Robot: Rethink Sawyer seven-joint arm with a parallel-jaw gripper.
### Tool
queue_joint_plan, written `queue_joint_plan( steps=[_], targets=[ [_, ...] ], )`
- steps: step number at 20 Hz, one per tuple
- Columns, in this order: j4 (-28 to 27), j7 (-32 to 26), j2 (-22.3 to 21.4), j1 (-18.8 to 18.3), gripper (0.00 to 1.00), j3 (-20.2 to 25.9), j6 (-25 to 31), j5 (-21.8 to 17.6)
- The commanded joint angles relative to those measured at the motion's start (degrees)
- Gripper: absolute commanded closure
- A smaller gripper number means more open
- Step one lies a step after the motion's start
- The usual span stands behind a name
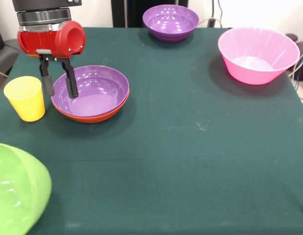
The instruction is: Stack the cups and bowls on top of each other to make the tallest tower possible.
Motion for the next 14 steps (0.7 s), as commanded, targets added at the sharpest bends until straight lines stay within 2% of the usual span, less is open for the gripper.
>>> queue_joint_plan(
  steps=[1,5,14],
  targets=[
    [-2.4,-8.5,1.5,2.4,0.0,2.0,5.9,-4.3],
    [-2.4,-8.6,1.7,2.2,0.0,2.1,5.8,-4.5],
    [-0.2,-6.6,-1.0,3.1,0.0,1.3,5.3,-4.3]
  ],
)
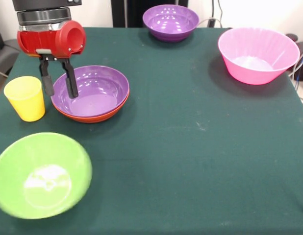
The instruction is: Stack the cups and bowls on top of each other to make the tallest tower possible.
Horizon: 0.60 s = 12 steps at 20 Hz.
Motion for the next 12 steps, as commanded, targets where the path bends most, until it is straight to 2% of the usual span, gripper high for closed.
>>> queue_joint_plan(
  steps=[1,6,12],
  targets=[
    [0.4,-5.6,-1.1,3.5,0.0,0.8,4.5,-4.3],
    [-0.4,-4.7,0.0,4.6,0.0,0.4,3.4,-4.4],
    [-0.2,-3.5,-1.0,5.9,0.0,-0.6,3.5,-4.1]
  ],
)
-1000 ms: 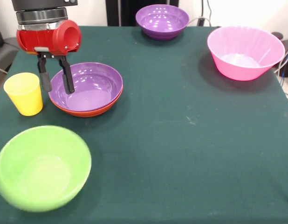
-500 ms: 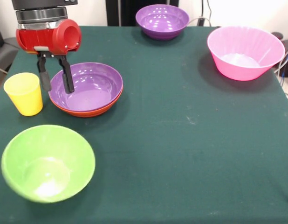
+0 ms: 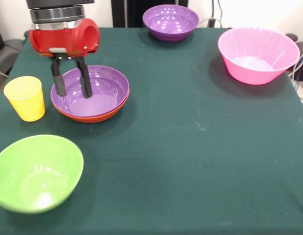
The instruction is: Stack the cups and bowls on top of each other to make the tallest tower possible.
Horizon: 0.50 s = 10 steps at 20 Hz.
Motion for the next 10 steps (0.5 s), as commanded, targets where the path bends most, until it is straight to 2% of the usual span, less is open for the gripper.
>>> queue_joint_plan(
  steps=[1,6,10],
  targets=[
    [0.1,-3.1,-0.8,3.8,0.0,-0.9,3.6,-3.9],
    [0.6,-2.7,-3.0,4.5,0.0,-1.4,5.4,-3.0],
    [1.7,-3.6,-8.1,4.6,0.0,-1.0,11.9,-0.4]
  ],
)
